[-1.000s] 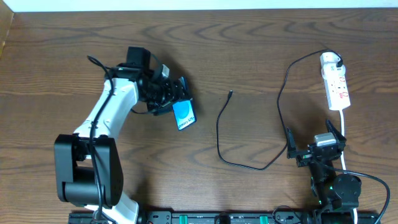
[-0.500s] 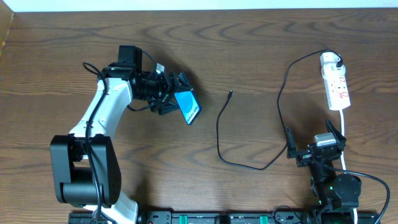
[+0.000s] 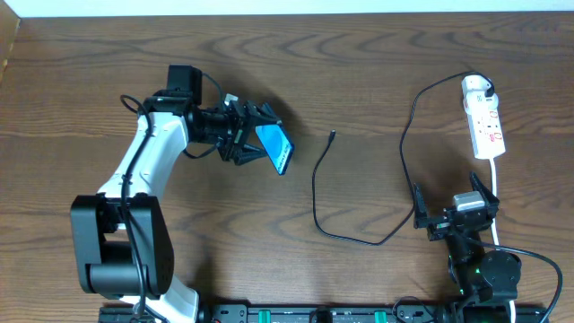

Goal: Plug charger to phone and switch on socket
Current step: 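Lift the phone with the left gripper and turn it toward the center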

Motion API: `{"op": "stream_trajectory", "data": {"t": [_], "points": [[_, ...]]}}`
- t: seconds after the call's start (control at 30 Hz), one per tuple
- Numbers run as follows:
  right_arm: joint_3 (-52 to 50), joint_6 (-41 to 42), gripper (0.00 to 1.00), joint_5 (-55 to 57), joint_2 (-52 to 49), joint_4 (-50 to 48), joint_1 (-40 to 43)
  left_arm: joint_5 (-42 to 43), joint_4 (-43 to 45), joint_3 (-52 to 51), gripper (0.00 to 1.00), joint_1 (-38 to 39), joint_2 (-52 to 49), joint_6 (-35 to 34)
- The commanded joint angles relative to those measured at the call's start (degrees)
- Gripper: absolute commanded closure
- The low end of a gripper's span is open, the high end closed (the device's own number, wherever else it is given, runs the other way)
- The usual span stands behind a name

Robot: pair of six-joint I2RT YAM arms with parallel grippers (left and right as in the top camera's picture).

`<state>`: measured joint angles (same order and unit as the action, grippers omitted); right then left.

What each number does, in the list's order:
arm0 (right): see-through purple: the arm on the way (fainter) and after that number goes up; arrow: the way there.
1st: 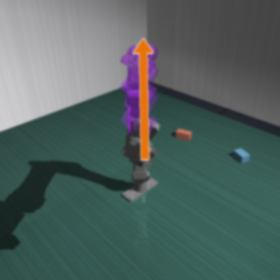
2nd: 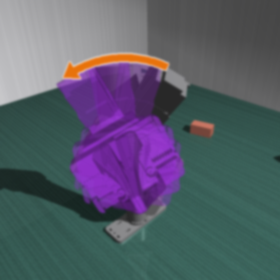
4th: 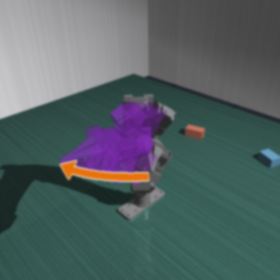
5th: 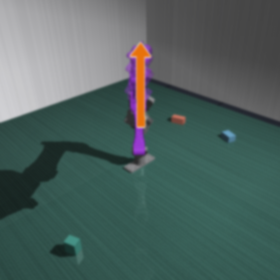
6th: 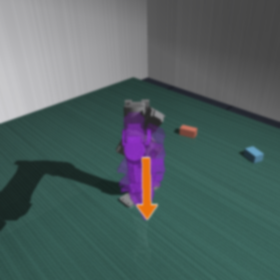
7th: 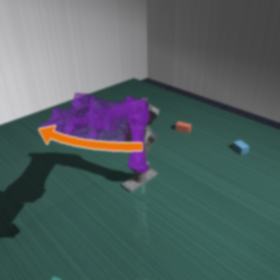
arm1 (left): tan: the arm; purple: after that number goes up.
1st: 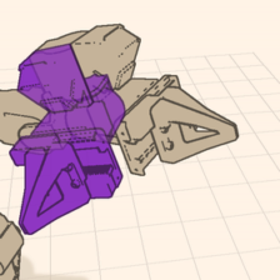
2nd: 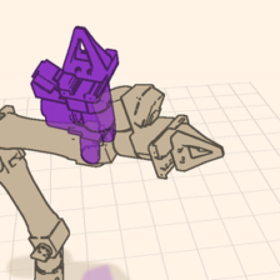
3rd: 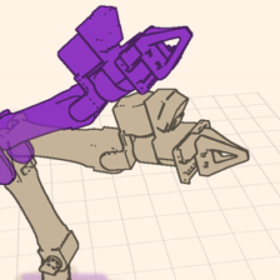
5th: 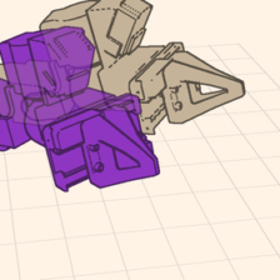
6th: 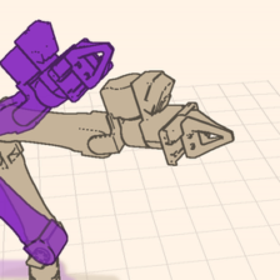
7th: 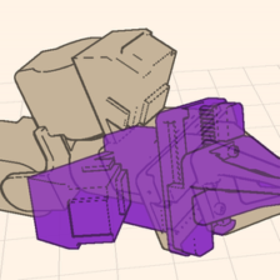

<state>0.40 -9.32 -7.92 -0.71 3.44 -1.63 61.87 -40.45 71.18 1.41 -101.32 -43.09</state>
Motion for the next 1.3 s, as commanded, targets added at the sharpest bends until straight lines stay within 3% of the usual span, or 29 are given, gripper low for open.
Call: {"op": "stream_trajectory", "data": {"t": [0.0, 0.27, 1.27], "points": [[-0.1, 0.0, 0.01, -0.2, 0.3, 0.2, 0.0, 7.4, 0.1, 1.6, 0.34, -1.8, 1.3, -0.8], [-0.1, 0.0, 0.01, -0.2, 0.3, 0.2, 0.0, 12.8, 0.1, 1.6, 0.34, -4.5, 1.3, -1.2], [-0.1, 0.0, 0.01, -0.2, 0.3, 0.2, 0.0, 15.7, 0.1, 1.6, 0.34, -5.0, 1.3, -19.7]]}}
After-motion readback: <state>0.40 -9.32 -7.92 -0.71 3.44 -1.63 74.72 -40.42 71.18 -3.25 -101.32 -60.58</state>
